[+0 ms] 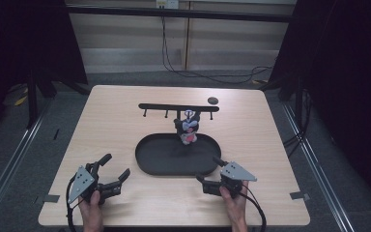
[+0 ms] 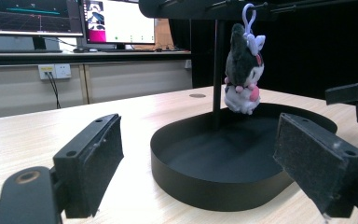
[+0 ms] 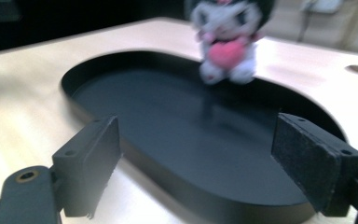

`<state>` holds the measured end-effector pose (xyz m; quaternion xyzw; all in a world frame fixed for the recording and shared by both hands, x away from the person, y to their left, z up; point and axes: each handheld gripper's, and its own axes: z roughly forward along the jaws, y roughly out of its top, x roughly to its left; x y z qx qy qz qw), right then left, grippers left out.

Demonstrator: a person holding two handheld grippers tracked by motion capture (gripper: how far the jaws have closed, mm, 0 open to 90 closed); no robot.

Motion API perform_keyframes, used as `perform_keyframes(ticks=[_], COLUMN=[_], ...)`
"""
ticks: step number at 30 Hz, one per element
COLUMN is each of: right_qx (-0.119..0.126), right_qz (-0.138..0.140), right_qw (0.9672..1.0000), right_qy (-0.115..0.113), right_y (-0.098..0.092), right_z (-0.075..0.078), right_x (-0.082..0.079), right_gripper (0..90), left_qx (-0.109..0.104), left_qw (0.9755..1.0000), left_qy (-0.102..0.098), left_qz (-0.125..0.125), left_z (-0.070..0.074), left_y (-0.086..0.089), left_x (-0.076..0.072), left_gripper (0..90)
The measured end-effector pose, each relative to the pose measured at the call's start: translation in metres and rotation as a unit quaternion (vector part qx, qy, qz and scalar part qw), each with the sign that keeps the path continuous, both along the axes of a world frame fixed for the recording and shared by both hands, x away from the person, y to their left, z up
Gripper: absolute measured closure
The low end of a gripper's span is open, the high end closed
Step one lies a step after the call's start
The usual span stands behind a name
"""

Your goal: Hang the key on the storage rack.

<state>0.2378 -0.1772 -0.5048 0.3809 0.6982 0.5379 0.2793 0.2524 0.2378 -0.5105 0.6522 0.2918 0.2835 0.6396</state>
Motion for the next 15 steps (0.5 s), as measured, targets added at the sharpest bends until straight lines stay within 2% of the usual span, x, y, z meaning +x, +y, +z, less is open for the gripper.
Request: perform_keyframes(ticks=[1, 2, 3, 6, 11, 13, 15], right_qx=[0.003, 0.003, 0.023, 0.048, 0.072, 0.062, 0.053], right_qz=[-0.014, -0.014, -0.028, -0.046, -0.058, -0.064, -0.073], right_qw=[0.9996, 0.9996, 0.9983, 0.9952, 0.9886, 0.9864, 0.9856], right_qy=[-0.024, -0.024, -0.045, -0.072, -0.119, -0.138, -0.143], right_y=[0.000, 0.000, 0.000, -0.004, -0.007, -0.006, -0.004], right_z=[0.000, 0.000, -0.002, -0.004, -0.007, -0.007, -0.007], right_x=[-0.003, -0.003, -0.007, -0.013, -0.023, -0.026, -0.027], right_gripper=[15.0, 15.0, 14.1, 13.8, 13.4, 13.4, 13.3], left_qx=[-0.001, -0.001, -0.001, 0.000, 0.002, 0.004, 0.004], left_qw=[1.0000, 1.0000, 1.0000, 1.0000, 1.0000, 0.9999, 0.9999], left_qy=[0.000, 0.000, 0.000, 0.000, -0.001, 0.000, 0.000], left_qz=[0.000, 0.000, 0.000, 0.000, 0.002, 0.010, 0.011], left_z=[0.000, 0.000, 0.000, 0.000, 0.000, 0.000, 0.000], left_y=[0.000, 0.000, 0.000, 0.000, 0.000, 0.000, 0.000], left_x=[0.000, 0.000, 0.000, 0.000, 0.000, -0.001, -0.001], left_gripper=[15.1, 15.1, 15.2, 15.1, 15.1, 15.0, 15.0])
